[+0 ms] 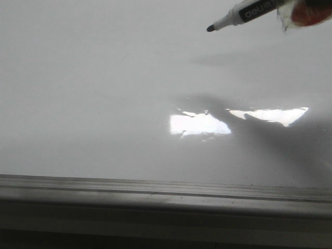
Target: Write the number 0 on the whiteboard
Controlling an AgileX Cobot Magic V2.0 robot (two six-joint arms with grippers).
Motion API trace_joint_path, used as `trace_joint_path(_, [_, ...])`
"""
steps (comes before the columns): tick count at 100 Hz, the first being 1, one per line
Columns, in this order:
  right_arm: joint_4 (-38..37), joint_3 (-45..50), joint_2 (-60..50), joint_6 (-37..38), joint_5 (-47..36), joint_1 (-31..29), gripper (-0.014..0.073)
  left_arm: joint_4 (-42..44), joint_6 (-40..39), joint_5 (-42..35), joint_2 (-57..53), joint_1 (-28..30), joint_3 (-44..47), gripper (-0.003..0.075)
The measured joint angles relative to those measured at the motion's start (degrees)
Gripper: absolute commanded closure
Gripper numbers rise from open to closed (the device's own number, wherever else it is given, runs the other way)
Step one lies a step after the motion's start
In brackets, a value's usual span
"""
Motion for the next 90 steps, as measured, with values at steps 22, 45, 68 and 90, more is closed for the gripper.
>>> trace_joint_path(22, [-0.13,-3.38,4.18,-0.39,0.23,0.00,0.0648,0.13,0.00,0.00,0.00,0.00,0.00,0.0740])
trace_joint_path(45, [-1.07,-6.27,9.88,-0.48,-0.55,0.00,0.0648,0.13,-0.09,0.00,0.00,0.00,0.00,0.0740])
trace_joint_path(68, [-1.19,-6.58,11.71,-0.48,-3.60,0.00,0.0648,-1.08,-0.12,0.00,0.00,0.00,0.00,0.0740])
trace_joint_path(90, [-1.28,-6.67,13.39,-0.48,-4.85,0.00,0.0648,-1.32,-0.22,0.00,0.00,0.00,0.00,0.0740])
